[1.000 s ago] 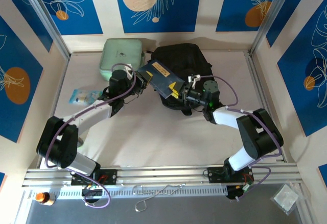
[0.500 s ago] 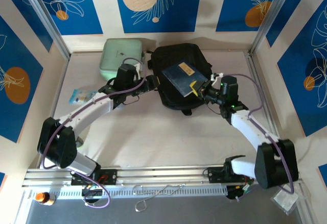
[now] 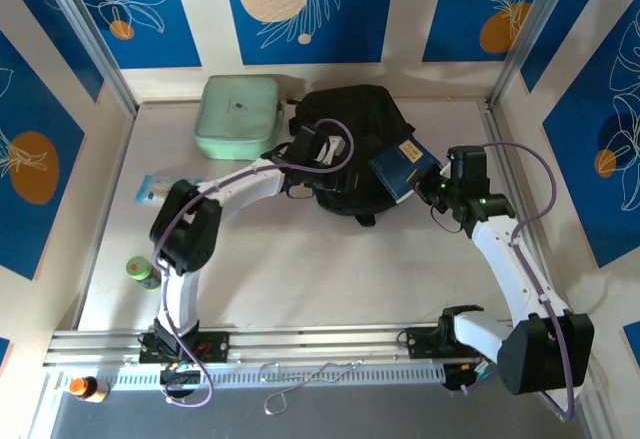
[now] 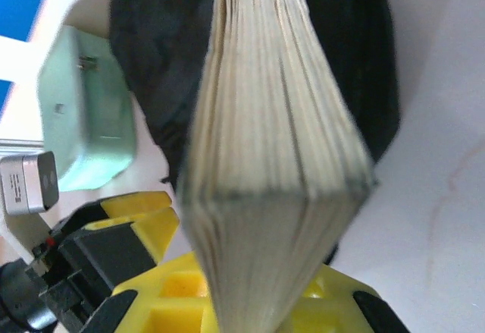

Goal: Pack the student bag
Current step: Move the student bag to the top-center of the table.

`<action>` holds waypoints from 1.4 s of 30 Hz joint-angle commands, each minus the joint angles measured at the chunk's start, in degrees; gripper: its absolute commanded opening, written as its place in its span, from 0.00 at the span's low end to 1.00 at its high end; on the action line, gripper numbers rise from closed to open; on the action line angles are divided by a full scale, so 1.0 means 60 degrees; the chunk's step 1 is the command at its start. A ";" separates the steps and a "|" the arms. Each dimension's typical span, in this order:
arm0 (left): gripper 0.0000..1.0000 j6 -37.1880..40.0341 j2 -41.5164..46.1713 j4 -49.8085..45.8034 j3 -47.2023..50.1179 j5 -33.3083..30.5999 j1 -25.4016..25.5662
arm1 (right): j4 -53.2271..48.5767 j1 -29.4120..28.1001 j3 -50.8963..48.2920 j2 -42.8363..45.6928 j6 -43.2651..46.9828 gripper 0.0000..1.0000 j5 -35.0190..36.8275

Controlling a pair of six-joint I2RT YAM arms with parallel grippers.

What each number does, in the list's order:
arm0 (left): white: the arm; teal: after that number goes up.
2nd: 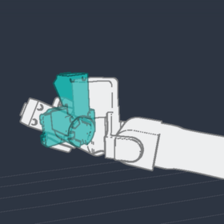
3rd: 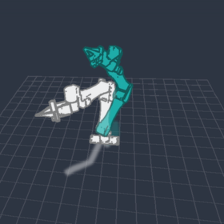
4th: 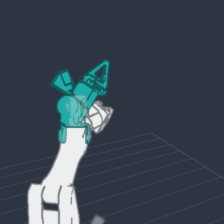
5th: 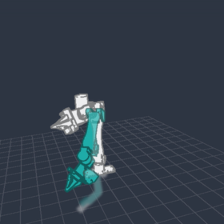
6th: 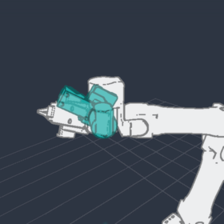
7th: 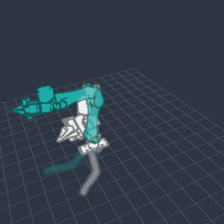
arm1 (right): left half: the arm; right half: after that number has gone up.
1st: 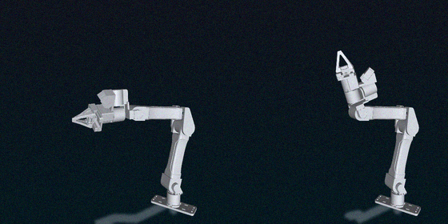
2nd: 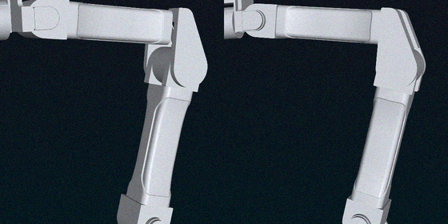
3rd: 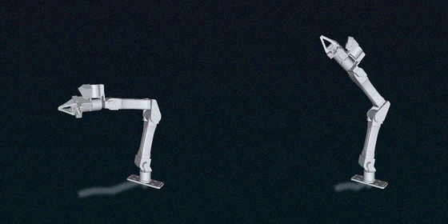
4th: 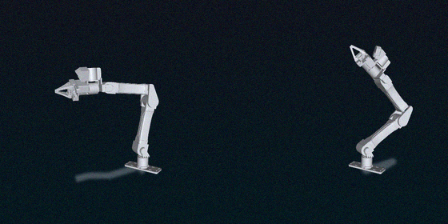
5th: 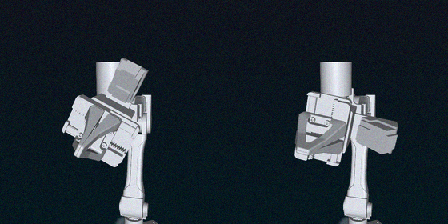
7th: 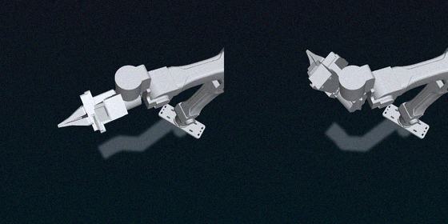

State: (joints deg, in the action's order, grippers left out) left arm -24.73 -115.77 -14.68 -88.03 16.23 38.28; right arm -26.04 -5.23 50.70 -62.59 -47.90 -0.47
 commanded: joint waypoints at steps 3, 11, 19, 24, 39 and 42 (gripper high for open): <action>0.63 0.0621 -0.0818 -0.0722 -0.0654 0.0129 0.0011 | -0.0902 0.0005 0.0469 -0.0373 0.0709 0.00 0.0473; 0.50 0.0349 -0.0362 -0.0579 0.1261 0.0570 0.0251 | -0.1058 0.0165 0.0779 -0.0614 0.0982 0.00 0.0447; 0.50 -0.0077 0.1234 -0.0288 0.3315 0.0536 0.0665 | -0.0933 0.0374 0.0778 -0.0563 0.0910 0.00 0.0210; 0.54 0.1000 0.2035 -0.1048 0.2893 0.0156 0.0936 | -0.1027 0.0459 0.0989 -0.0417 0.0981 0.00 0.0141; 0.47 0.3177 0.0753 -0.2175 0.0395 0.0242 0.2013 | -0.1138 0.1068 0.0753 0.0185 0.0926 0.00 -0.0177; 0.46 0.3536 0.0594 -0.2455 0.0149 0.0372 0.2113 | -0.1138 0.1189 0.0710 0.0192 0.0908 0.00 -0.0295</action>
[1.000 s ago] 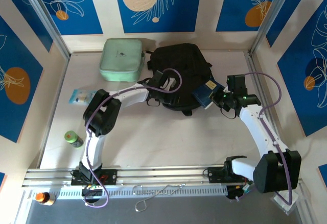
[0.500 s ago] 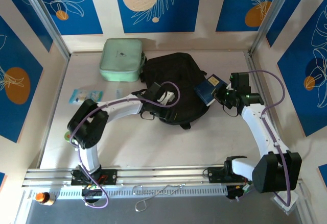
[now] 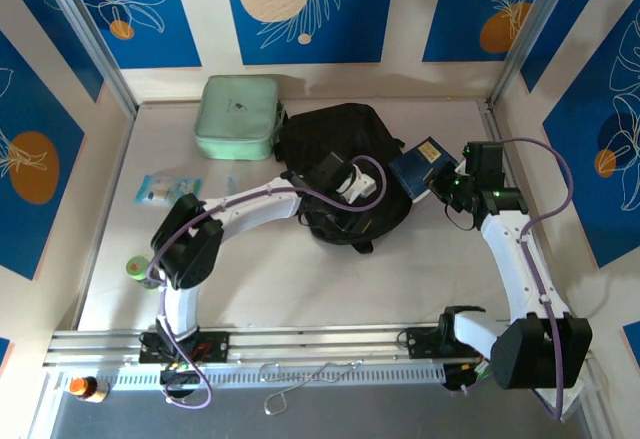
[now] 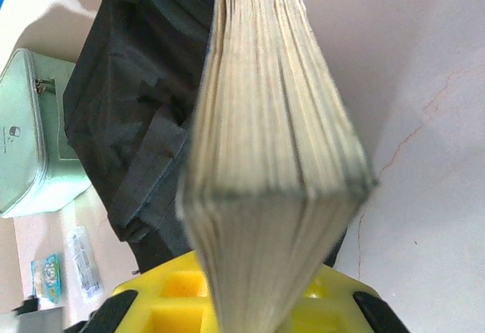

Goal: Pack the student bag
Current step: Move the student bag to the top-center of the table, then open the student bag at the top-center of the table.

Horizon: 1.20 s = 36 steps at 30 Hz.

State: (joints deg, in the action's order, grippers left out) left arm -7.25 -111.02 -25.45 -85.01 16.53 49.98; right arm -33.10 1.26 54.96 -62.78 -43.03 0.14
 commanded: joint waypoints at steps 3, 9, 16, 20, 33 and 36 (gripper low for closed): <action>0.44 0.0893 -0.0343 -0.0945 -0.0514 0.0399 0.0254 | 0.0135 0.0178 -0.0111 0.0268 0.0010 0.00 -0.0470; 0.40 0.1130 -0.0456 -0.1089 -0.0560 0.0222 0.0315 | 0.0273 0.0252 -0.0192 0.0258 -0.0065 0.00 -0.0639; 0.36 0.1422 -0.0811 -0.1515 -0.0876 -0.0016 0.0361 | 0.0288 0.0340 -0.0252 0.0258 -0.0093 0.00 -0.0705; 0.34 0.1462 -0.0920 -0.1647 -0.1022 0.0202 0.0385 | 0.0301 0.0387 -0.0323 0.0299 -0.0104 0.00 -0.0749; 0.42 0.2225 -0.0961 -0.2057 -0.1105 -0.0267 0.0401 | 0.0328 0.0442 -0.0414 0.0342 -0.0183 0.00 -0.0829; 0.37 0.2416 -0.1092 -0.2279 -0.1250 -0.0571 0.0401 | 0.0324 0.0450 -0.0443 0.0342 -0.0197 0.00 -0.0829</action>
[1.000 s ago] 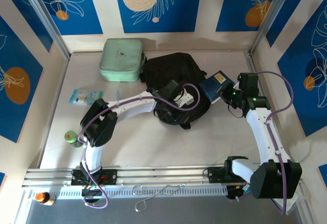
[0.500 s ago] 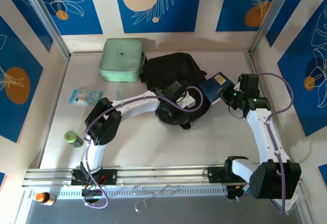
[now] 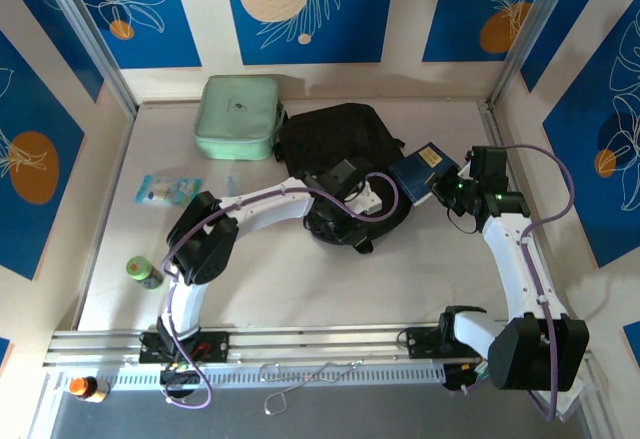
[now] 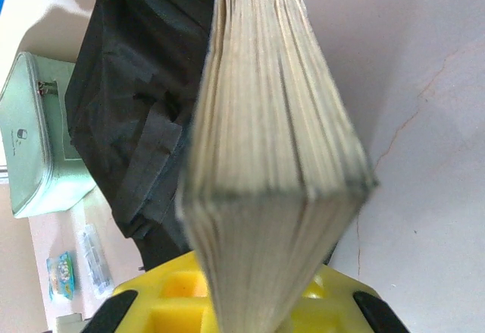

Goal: Pack the student bag
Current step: Open the student bag at the top-center of the table, then place the book in the student bag.

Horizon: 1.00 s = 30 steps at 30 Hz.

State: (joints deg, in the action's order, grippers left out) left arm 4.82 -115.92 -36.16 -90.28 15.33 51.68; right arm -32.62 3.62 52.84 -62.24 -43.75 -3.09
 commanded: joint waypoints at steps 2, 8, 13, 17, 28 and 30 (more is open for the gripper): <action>0.31 0.0499 -0.0324 -0.0617 -0.0490 -0.0472 0.0126 | 0.0251 0.0071 -0.0091 0.0267 -0.0072 0.00 -0.0298; 0.12 0.0456 0.0049 -0.0457 -0.0522 -0.0605 0.0110 | 0.0122 0.0169 -0.0007 0.0352 -0.0007 0.00 -0.0250; 0.00 0.0287 0.0598 -0.0252 -0.0482 -0.0680 -0.0064 | -0.0120 0.0474 0.0154 0.0663 0.0062 0.00 -0.0268; 0.00 -0.0027 0.1059 0.0167 -0.0261 -0.0635 -0.0364 | -0.0342 0.0747 0.0296 0.1040 0.0126 0.00 -0.0272; 0.00 -0.2029 0.2610 0.3022 0.1218 -0.1307 -0.1345 | -0.1096 0.1419 0.0465 0.2498 0.0369 0.00 0.0052; 0.00 -0.2212 0.2890 0.3852 0.1508 -0.1496 -0.1342 | -0.1259 0.1433 0.0558 0.2815 0.0435 0.00 0.0173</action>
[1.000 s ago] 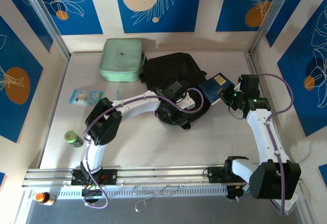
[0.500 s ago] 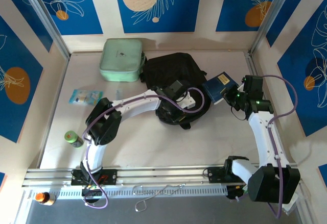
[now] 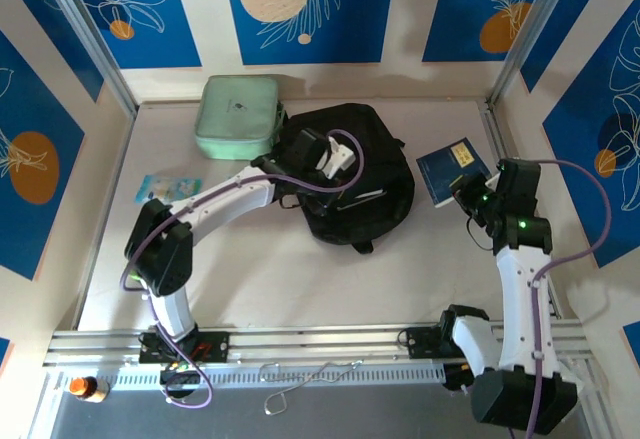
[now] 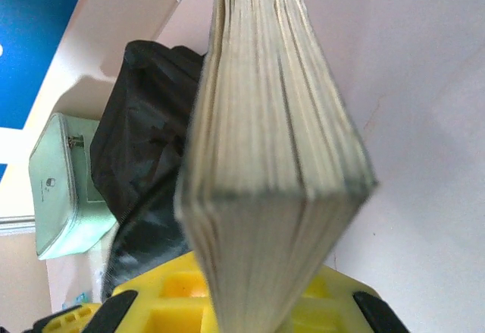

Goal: Pack the student bag
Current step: Place the book in the student bag.

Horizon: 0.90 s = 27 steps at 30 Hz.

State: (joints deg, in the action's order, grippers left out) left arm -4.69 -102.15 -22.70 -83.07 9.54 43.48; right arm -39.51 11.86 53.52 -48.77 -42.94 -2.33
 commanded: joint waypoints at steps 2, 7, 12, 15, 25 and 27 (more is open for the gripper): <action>0.00 -0.0775 0.0776 0.2350 0.0518 -0.0510 0.0036 | -0.0407 0.0060 0.0528 0.0670 0.0273 0.00 -0.0029; 0.00 -0.0876 0.1012 0.3714 0.0669 -0.0250 0.0047 | -0.0812 -0.0025 0.0215 0.0664 -0.0302 0.00 -0.1019; 0.00 -0.0915 0.1145 0.4548 0.0631 -0.0010 0.0040 | -0.0902 -0.0840 -0.0117 0.0776 -0.1213 0.00 -0.0585; 0.00 -0.0989 0.1109 0.4907 0.0583 0.0130 0.0037 | -0.0952 -0.1451 -0.0314 0.0646 -0.1737 0.00 0.0020; 0.00 -0.1059 0.1072 0.5109 0.0570 0.0672 0.0046 | 0.1093 -0.3511 -0.0935 -0.0336 -0.2982 0.00 -0.0463; 0.00 -0.1050 0.1082 0.5115 0.0561 0.0842 0.0040 | 0.1464 -0.3708 -0.0972 -0.0560 -0.3214 0.00 -0.0508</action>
State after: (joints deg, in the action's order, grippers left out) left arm -10.55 -98.30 1.74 -79.00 11.11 43.51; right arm -37.95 -9.10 47.97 -51.37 -58.83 -3.73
